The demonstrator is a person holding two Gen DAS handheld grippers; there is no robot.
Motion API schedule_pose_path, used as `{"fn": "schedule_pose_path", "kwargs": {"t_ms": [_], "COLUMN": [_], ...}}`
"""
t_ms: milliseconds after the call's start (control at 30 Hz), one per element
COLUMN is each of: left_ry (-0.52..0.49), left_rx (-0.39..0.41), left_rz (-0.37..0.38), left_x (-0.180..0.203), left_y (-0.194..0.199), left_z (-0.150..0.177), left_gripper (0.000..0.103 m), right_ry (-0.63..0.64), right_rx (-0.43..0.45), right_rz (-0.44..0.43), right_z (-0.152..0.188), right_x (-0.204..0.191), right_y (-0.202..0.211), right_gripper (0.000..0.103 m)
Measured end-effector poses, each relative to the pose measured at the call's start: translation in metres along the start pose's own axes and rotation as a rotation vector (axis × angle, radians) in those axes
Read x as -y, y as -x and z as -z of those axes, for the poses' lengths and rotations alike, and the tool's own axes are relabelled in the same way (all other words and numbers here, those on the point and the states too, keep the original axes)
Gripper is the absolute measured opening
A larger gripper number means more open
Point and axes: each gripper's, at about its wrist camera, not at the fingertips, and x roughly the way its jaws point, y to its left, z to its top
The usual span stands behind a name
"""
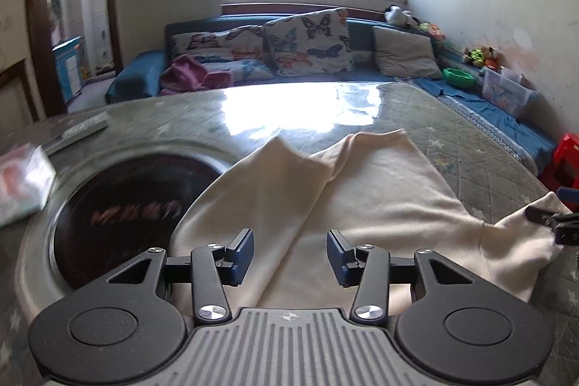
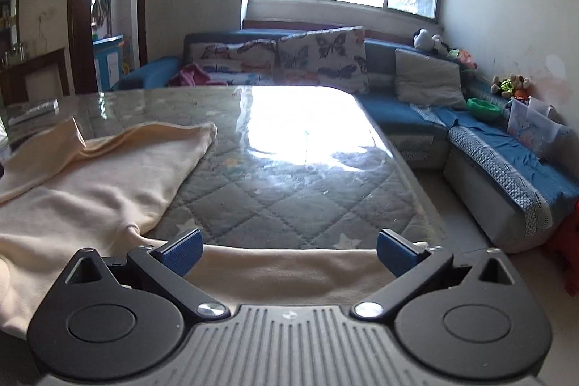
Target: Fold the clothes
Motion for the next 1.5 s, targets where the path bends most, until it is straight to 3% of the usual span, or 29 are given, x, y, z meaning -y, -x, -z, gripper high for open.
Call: {"fn": "schedule_pose_path", "kwargs": {"t_ms": [200, 367, 500, 533, 567, 600, 800, 1067, 1300, 1400, 1500], "left_ry": [-0.096, -0.101, -0.087, -0.084, -0.082, -0.059, 0.112, 0.293, 0.349, 0.366, 0.346], "left_rx": [0.000, -0.038, -0.056, -0.048, -0.041, -0.031, 0.083, 0.237, 0.196, 0.127, 0.083], "left_rz": [-0.038, -0.058, -0.087, -0.096, -0.104, -0.100, -0.109, -0.271, -0.376, -0.414, -0.507], "left_x": [0.021, 0.031, 0.030, 0.028, 0.026, 0.020, -0.034, -0.127, -0.181, -0.197, -0.207], "left_y": [-0.042, -0.080, -0.098, -0.098, -0.098, -0.094, -0.035, 0.076, 0.126, 0.126, 0.115], "left_z": [-0.015, -0.023, -0.022, -0.021, -0.021, -0.022, -0.026, 0.002, 0.066, 0.095, 0.111], "left_gripper": [0.047, 0.046, 0.026, 0.014, 0.010, 0.006, 0.004, 0.004, 0.004, 0.004, 0.004], "right_ry": [-0.032, -0.057, -0.057, -0.056, -0.055, -0.054, -0.055, -0.054, -0.056, -0.057, -0.055], "right_rx": [-0.086, -0.092, -0.093, -0.094, -0.094, -0.094, -0.094, -0.094, -0.094, -0.094, -0.095], "right_rz": [-0.018, -0.035, -0.035, -0.033, -0.032, -0.031, -0.032, -0.031, -0.033, -0.033, -0.032], "right_z": [0.011, 0.012, 0.011, 0.010, 0.010, 0.010, 0.009, 0.010, 0.009, 0.009, 0.009], "right_x": [0.007, 0.011, 0.012, 0.012, 0.012, 0.011, 0.012, 0.013, 0.012, 0.012, 0.012], "right_y": [-0.022, -0.022, -0.023, -0.024, -0.024, -0.025, -0.025, -0.025, -0.026, -0.026, -0.026], "right_gripper": [0.103, 0.103, 0.103, 0.103, 0.103, 0.103, 0.103, 0.103, 0.103, 0.103, 0.103]}}
